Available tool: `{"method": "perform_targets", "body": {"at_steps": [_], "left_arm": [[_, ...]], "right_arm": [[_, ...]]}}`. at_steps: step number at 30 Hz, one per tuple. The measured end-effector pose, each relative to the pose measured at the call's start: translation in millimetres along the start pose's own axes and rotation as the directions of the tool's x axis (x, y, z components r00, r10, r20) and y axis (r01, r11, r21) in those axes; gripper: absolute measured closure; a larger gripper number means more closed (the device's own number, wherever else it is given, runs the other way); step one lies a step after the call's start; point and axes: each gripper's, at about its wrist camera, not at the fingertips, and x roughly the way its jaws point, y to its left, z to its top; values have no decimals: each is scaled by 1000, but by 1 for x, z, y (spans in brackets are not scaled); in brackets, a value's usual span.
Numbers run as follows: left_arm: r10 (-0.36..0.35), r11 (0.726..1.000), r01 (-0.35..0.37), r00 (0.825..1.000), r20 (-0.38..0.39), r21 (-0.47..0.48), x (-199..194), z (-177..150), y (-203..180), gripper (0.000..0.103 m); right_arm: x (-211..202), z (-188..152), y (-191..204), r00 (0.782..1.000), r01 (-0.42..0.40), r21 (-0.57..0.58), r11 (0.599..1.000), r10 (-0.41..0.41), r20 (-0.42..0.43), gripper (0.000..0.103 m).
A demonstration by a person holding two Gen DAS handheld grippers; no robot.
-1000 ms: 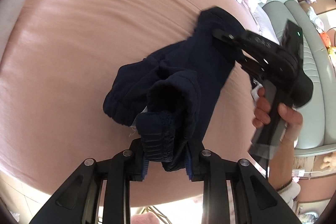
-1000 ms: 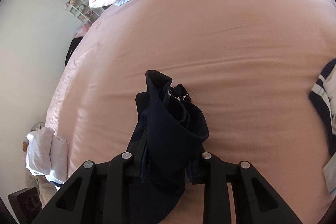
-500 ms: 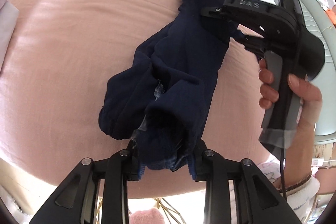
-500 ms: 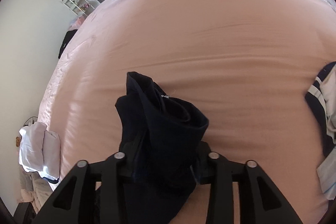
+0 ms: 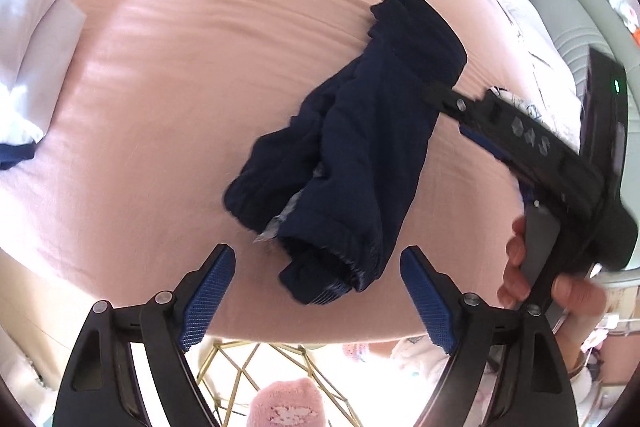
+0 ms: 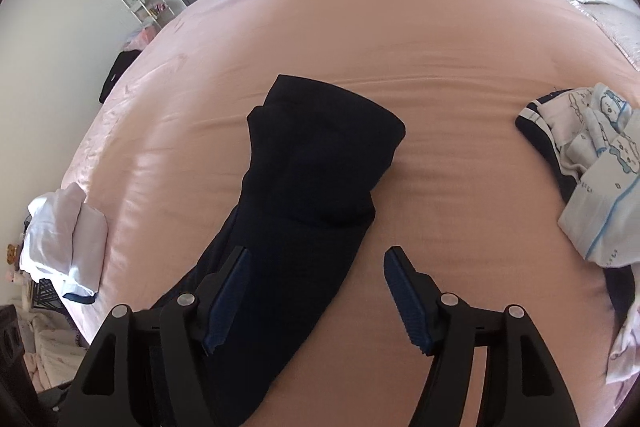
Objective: Fold clothes
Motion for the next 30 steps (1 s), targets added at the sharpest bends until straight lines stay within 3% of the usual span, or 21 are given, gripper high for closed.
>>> {"method": "perform_targets", "body": {"at_steps": [3, 8, 12, 14, 22, 27, 30], "left_arm": [[24, 1000, -24, 999, 26, -1, -9, 1, 2, 19], [58, 996, -62, 995, 78, 62, -24, 17, 7, 19], [47, 981, -59, 997, 66, 185, -19, 28, -2, 19], [69, 971, -79, 996, 53, 224, -15, 40, 12, 19], [-21, 985, 22, 1000, -12, 172, -10, 40, 37, 19], [-16, 983, 19, 1000, -15, 180, -8, 42, 43, 19], [-48, 985, 55, 998, -45, 166, -2, 46, 46, 19]], "right_arm": [[-10, -12, -1, 1000, 1, 10, 1000, -1, 13, 34], [-18, -34, -8, 998, -68, 86, 994, 68, 2, 35], [-14, -47, -2, 994, -108, 142, 984, 111, -13, 34], [-12, -54, -1, 988, -146, 173, 974, 153, -23, 34], [-2, -62, 3, 983, -164, 224, 961, 177, -42, 34], [2, -59, 3, 976, -199, 275, 941, 215, -27, 34], [8, -57, 9, 972, -214, 286, 934, 233, -35, 34]]}}
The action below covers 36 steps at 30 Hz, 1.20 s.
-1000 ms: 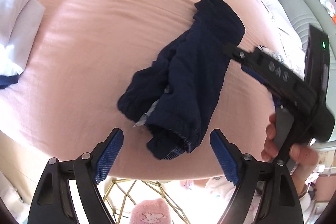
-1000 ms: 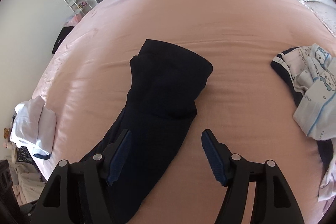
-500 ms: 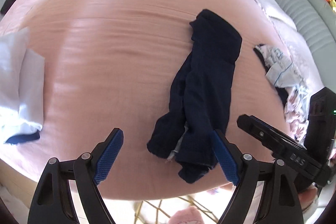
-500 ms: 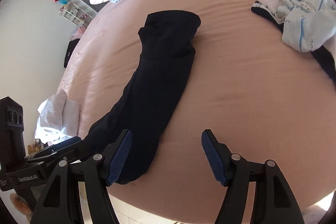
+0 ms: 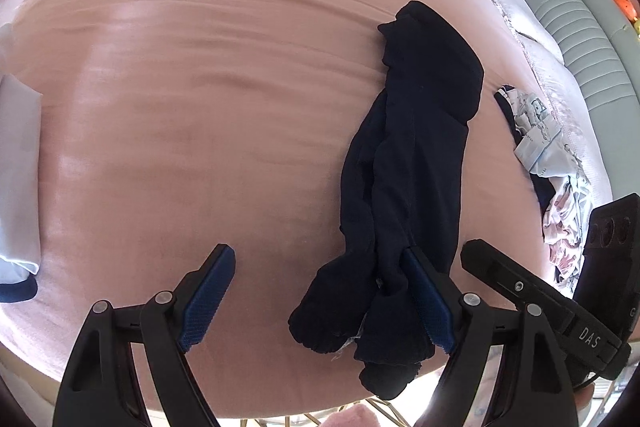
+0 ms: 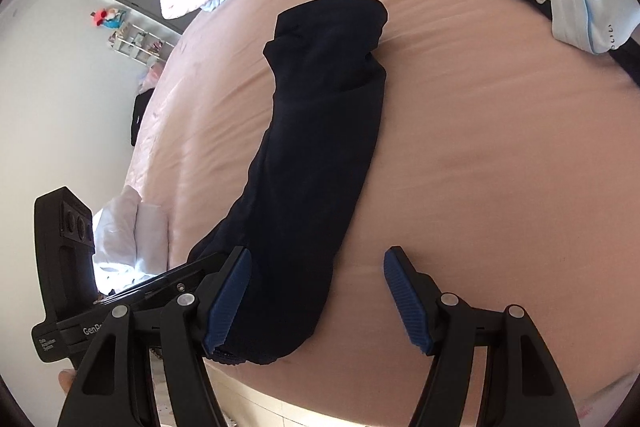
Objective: Fold clothes
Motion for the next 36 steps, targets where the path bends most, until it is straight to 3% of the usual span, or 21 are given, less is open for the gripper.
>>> {"method": "perform_targets", "body": {"at_steps": [3, 6, 11, 13, 17, 19, 23, 28, 31, 33, 36], "left_arm": [[-56, 998, 56, 998, -3, -4, 2, 1, 1, 19], [-46, 999, 46, 999, 4, 0, 3, 0, 1, 26], [-22, 998, 21, 1000, 16, 58, 2, -6, -8, 59], [-53, 997, 52, 999, 12, 65, 3, -7, -12, 75], [-33, 999, 33, 999, -1, 42, 6, -6, -15, 78], [-56, 998, 56, 998, -14, -12, 5, -7, -10, 79], [-144, 980, 135, 988, -51, -146, 4, -11, 3, 82], [-305, 927, 265, 945, -121, -265, 14, -27, 6, 84], [-306, 932, 266, 942, -139, -246, 17, -35, -8, 84], [-286, 941, 252, 948, -136, -224, 16, -40, -17, 84], [-306, 937, 272, 941, -141, -221, 14, -48, -28, 84]], "right_arm": [[7, 0, 5, 998, -42, -7, 999, 41, -40, 34], [16, -1, 6, 995, -84, 33, 996, 85, -59, 35], [27, 1, -2, 984, -162, 141, 977, 170, -44, 35], [31, 0, -5, 980, -181, 164, 970, 191, -53, 49], [40, -3, -11, 980, -165, 195, 967, 183, -78, 82], [37, -2, -14, 982, -157, 196, 968, 174, -74, 86], [30, 1, -10, 986, -148, 160, 976, 159, -56, 87], [8, 5, 7, 990, -136, 26, 990, 137, -26, 87], [-5, 4, 12, 996, -83, -58, 995, 82, -24, 87], [-11, 4, 9, 998, -67, -76, 995, 65, -26, 87], [-17, 3, -4, 999, -34, -71, 997, 31, -41, 87]]}}
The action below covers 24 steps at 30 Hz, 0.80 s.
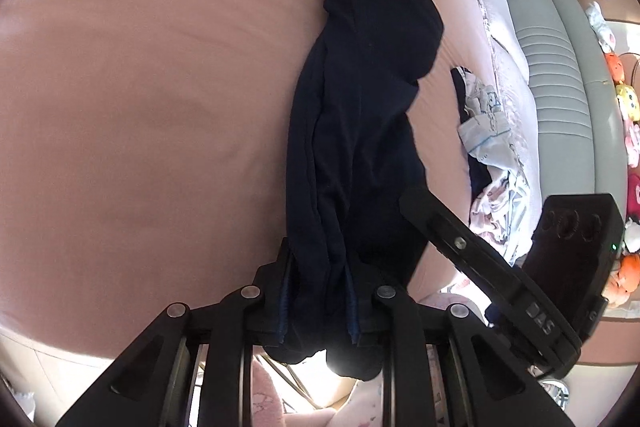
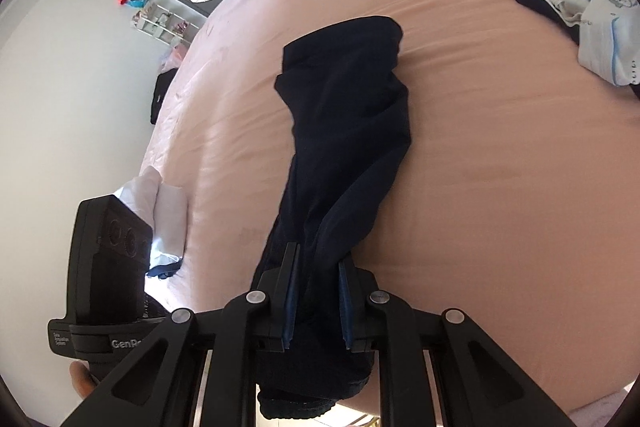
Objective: Fold clothes
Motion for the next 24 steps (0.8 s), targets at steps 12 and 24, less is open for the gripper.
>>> {"method": "perform_targets", "body": {"at_steps": [12, 24], "left_arm": [[192, 951, -209, 977, 93, 226, 15, -5, -48, 79], [408, 743, -557, 816, 409, 372, -1, -27, -77, 25]], "right_arm": [[-29, -14, -16, 975, 220, -122, 968, -216, 44, 87], [-44, -37, 7, 928, 372, -331, 867, -336, 161, 87]]}}
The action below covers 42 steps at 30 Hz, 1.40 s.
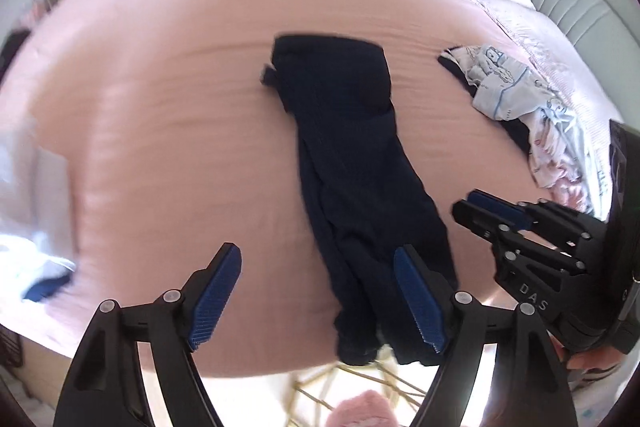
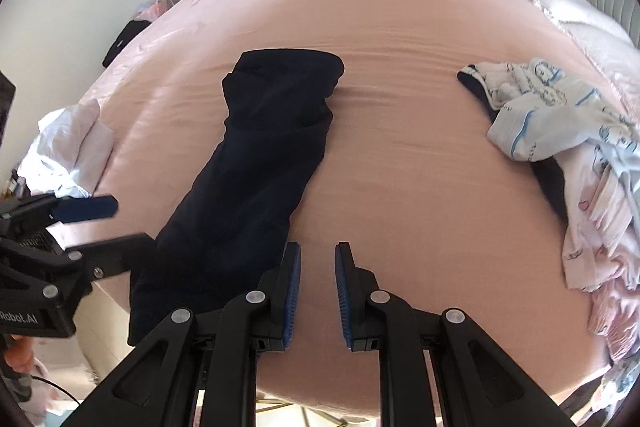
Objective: Fold clothes
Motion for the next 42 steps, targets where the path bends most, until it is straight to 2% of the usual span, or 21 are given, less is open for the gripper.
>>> {"method": "perform_targets", "body": {"at_steps": [4, 7, 8, 10, 12, 14, 16, 19, 20, 23, 27, 29, 30, 33, 36, 37, 39, 42], "left_arm": [[76, 991, -82, 995, 58, 108, -8, -2, -13, 25], [122, 976, -134, 989, 80, 172, -7, -3, -22, 25], [127, 973, -140, 989, 78, 182, -5, -2, -23, 25], [108, 971, -118, 992, 61, 209, -8, -5, -21, 25], [114, 961, -127, 991, 68, 245, -8, -6, -24, 25], [139, 940, -169, 983, 119, 298, -11, -11, -28, 25], [154, 913, -205, 974, 168, 351, -14, -15, -30, 25], [148, 872, -227, 967, 207, 434, -15, -25, -32, 25], [149, 854, -236, 965, 217, 464, -15, -29, -33, 25], [155, 800, -275, 953, 260, 533, -17, -40, -35, 25], [94, 744, -264, 951, 296, 614, -22, -60, -38, 25], [67, 696, -272, 946, 316, 665, -22, -74, -42, 25], [69, 656, -296, 939, 336, 694, -20, -81, -44, 25], [100, 504, -398, 909, 405, 766, -7, -104, -52, 25], [117, 398, -430, 900, 420, 810, 6, -119, -54, 25], [121, 376, -437, 897, 425, 817, 9, -121, -54, 25], [110, 354, -446, 893, 436, 822, 11, -124, -53, 25], [132, 330, -476, 878, 459, 815, 19, -121, -52, 25]], "right_arm": [[-5, -8, 8, 998, 62, -93, 994, -60, 20, 86], [-4, -14, 7, 992, 124, -131, 984, -122, 23, 78], [-4, -15, 5, 990, 144, -135, 980, -142, 23, 72], [-5, -19, -3, 987, 159, -116, 981, -157, 26, 68], [-10, -22, -11, 988, 153, -95, 984, -151, 30, 67], [-16, -25, -15, 985, 168, -100, 981, -163, 52, 66], [-22, -31, -16, 973, 222, -138, 965, -212, 88, 65], [-28, -43, -13, 946, 316, -220, 923, -288, 151, 54], [-30, -47, -10, 937, 341, -249, 906, -306, 171, 49], [-32, -60, 1, 915, 391, -337, 856, -323, 243, 41], [-26, -78, 19, 895, 440, -460, 771, -331, 300, 41], [-20, -87, 28, 884, 465, -519, 717, -338, 324, 41], [-15, -91, 32, 881, 472, -551, 689, -341, 329, 41], [-4, -102, 45, 859, 513, -620, 594, -357, 368, 41], [-1, -108, 57, 840, 542, -653, 529, -339, 422, 41], [0, -107, 59, 846, 533, -657, 533, -331, 417, 41], [2, -104, 64, 857, 515, -666, 539, -316, 407, 41], [9, -104, 72, 844, 537, -687, 491, -321, 430, 41]]}}
